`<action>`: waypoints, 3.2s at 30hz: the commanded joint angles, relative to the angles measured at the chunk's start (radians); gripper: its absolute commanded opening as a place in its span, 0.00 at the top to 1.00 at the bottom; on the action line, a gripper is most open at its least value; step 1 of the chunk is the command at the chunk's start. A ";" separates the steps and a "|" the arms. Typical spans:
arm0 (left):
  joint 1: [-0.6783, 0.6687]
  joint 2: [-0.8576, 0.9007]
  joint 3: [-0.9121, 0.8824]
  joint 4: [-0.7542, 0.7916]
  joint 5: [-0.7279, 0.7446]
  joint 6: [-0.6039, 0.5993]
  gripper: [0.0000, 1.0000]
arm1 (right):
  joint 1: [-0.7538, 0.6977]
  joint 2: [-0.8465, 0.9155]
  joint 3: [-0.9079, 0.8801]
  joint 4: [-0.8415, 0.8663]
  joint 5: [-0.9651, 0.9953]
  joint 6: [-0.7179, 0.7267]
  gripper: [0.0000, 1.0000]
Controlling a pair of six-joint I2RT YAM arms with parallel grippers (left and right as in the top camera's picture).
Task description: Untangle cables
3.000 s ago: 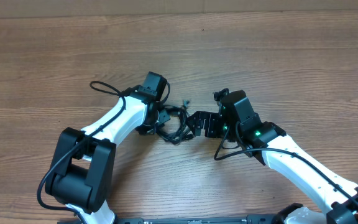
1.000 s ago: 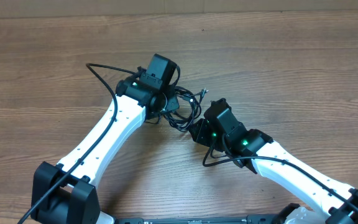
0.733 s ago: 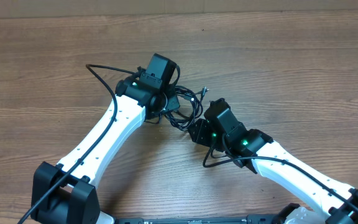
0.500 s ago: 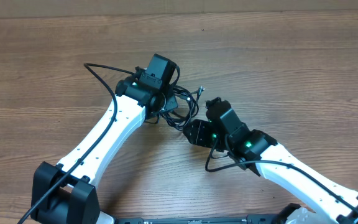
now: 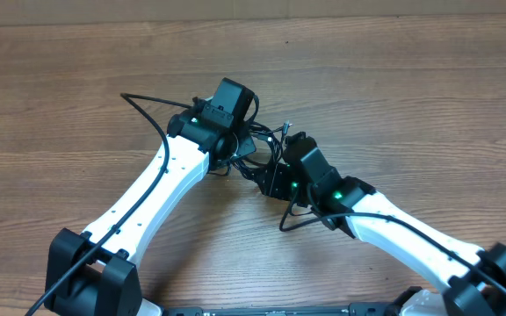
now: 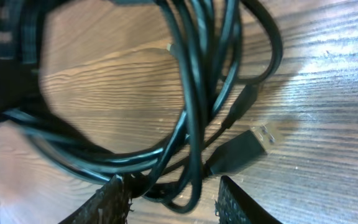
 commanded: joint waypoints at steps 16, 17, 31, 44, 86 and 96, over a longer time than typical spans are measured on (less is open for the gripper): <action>-0.005 -0.147 0.019 -0.004 0.266 0.031 0.96 | 0.003 0.076 0.018 -0.018 0.113 0.017 0.57; -0.005 -0.147 0.019 -0.006 0.248 0.041 0.96 | 0.003 0.076 0.018 -0.023 0.113 0.016 0.57; -0.004 -0.147 0.019 -0.091 0.001 0.040 0.96 | 0.003 0.076 0.018 -0.109 0.103 0.009 0.00; -0.005 -0.147 0.019 -0.109 -0.048 0.040 0.95 | 0.003 0.076 0.018 -0.111 0.100 0.009 0.00; -0.006 -0.147 0.019 -0.113 -0.017 0.055 0.96 | -0.046 -0.018 0.019 0.086 -0.198 -0.014 0.48; -0.005 -0.147 0.019 -0.095 0.076 0.054 0.96 | -0.036 -0.017 0.019 0.021 -0.084 0.033 0.56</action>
